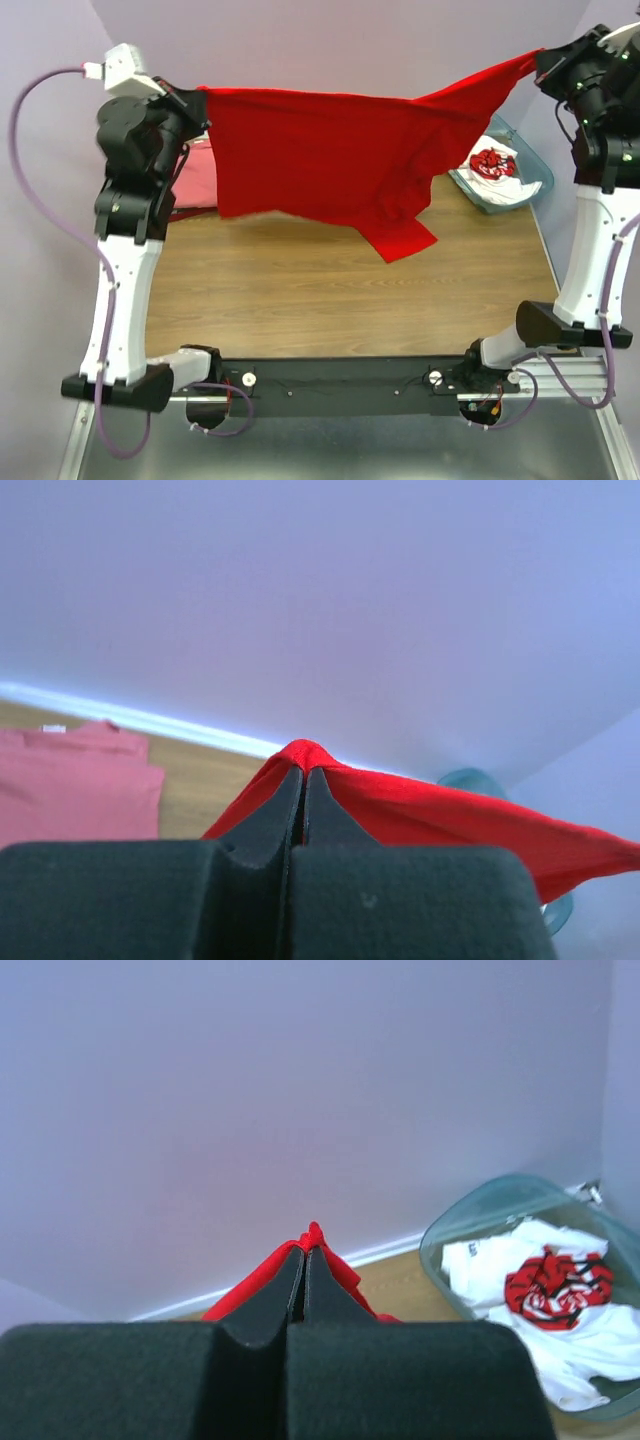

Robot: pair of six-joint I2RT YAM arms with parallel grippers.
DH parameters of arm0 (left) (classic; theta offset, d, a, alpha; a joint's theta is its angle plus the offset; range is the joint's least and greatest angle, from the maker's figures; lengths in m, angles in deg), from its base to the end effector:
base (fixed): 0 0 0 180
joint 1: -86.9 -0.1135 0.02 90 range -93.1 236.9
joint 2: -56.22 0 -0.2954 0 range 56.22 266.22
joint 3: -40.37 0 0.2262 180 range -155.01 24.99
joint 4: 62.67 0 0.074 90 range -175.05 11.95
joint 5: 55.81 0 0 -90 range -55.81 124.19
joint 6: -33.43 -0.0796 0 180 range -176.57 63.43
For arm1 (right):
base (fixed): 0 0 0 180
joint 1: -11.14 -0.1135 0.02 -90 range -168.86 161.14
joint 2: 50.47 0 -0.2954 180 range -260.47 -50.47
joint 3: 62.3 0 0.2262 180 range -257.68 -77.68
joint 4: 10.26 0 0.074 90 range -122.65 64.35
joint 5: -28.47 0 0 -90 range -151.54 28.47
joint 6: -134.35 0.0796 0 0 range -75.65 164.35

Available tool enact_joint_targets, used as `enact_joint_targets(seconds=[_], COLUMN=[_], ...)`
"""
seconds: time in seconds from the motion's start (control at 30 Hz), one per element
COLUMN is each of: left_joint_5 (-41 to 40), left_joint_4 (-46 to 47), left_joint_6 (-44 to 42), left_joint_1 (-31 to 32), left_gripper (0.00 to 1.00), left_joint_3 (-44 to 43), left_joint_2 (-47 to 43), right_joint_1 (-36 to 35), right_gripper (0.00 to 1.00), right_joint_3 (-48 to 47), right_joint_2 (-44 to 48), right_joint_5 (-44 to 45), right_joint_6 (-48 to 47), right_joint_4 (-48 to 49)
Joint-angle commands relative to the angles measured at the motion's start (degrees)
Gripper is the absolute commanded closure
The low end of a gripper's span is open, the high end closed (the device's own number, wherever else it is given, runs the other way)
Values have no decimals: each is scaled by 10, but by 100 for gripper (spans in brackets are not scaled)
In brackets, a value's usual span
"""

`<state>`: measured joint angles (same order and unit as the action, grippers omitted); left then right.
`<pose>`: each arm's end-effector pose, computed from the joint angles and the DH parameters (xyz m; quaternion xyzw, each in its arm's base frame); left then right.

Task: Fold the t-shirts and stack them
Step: Flatten the tshirt out

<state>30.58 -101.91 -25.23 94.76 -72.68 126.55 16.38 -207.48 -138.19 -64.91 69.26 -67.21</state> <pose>0.2383 -0.0278 0.5544 -0.1618 0.6660 -0.2238 0.6930 0.2826 -0.0212 0.6007 0.1628 0.6849 0.1417 0.6960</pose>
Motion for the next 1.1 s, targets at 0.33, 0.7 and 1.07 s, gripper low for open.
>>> enact_joint_targets(seconds=[0.33, 0.7, 1.07], left_joint_5=[-85, -34, 14], left_joint_4=[78, 27, 13], left_joint_6=[-89, -78, -79], left_joint_1=[-7, -7, -7], left_gripper=[100, 100, 100], left_joint_3=[43, 50, 13], left_joint_2=[-223, -123, 23], right_joint_1=[6, 6, 6], right_gripper=[99, 99, 99], right_joint_3=[-70, 21, 71], right_joint_2=[133, 88, -41], right_joint_5=[139, 37, -51], right_joint_6=[-85, -23, -13], right_joint_4=[84, 114, 127])
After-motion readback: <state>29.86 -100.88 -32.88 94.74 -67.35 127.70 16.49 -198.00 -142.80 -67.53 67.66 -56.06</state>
